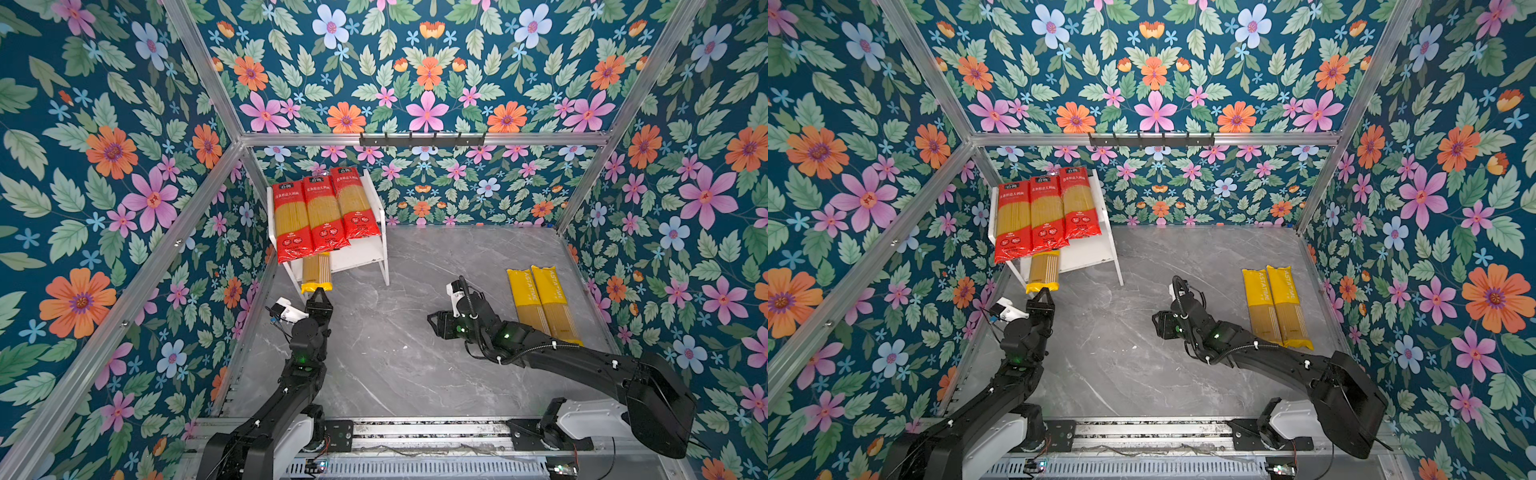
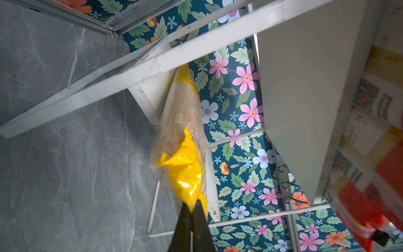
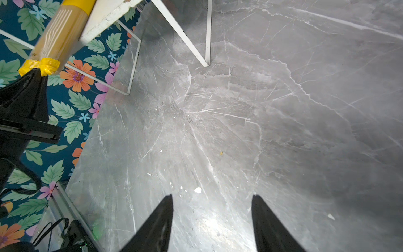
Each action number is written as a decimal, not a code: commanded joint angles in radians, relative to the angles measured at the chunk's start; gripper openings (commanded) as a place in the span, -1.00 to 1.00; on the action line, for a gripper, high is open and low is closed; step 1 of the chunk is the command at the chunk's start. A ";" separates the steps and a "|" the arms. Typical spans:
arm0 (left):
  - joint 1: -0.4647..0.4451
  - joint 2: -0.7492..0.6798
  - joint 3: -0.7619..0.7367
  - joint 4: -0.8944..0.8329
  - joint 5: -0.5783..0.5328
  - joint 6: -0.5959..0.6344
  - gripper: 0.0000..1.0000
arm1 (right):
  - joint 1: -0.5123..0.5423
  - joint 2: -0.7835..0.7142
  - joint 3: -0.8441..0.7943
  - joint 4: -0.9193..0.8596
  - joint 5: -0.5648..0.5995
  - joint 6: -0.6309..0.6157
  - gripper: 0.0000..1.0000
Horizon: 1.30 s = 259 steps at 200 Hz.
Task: Place and organize the pasta boxes and bags onto the shelf
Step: 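Push the yellow pack deeper onto the shelf's lower tier with the left gripper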
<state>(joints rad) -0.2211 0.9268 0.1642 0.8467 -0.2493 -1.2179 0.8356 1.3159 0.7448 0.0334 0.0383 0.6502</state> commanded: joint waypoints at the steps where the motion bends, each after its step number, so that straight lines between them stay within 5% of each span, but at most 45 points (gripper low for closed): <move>1: -0.058 -0.013 -0.008 0.096 -0.200 0.049 -1.00 | 0.000 0.013 0.000 0.034 -0.017 0.021 0.16; 84: -0.118 0.012 -0.016 0.214 -0.433 0.179 -1.00 | 0.000 0.021 -0.005 0.036 -0.035 0.036 0.15; 122: -0.117 0.072 0.041 0.190 -0.237 0.195 -1.00 | 0.000 0.037 -0.010 0.050 -0.052 0.051 0.14; 188: -0.114 -0.127 0.079 -0.316 0.058 0.118 0.12 | 0.000 0.060 -0.007 0.081 -0.073 0.060 0.13; 221: 0.008 -0.218 0.120 -0.495 0.249 0.113 0.77 | 0.002 0.060 -0.018 0.106 -0.084 0.077 0.12; 259: 0.199 -0.215 0.118 -0.462 0.431 0.079 0.90 | 0.003 0.050 -0.028 0.112 -0.091 0.080 0.11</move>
<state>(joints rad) -0.0975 0.6964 0.2783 0.3954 0.0181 -1.1198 0.8368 1.3769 0.7204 0.1162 -0.0479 0.7136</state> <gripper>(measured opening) 0.957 0.553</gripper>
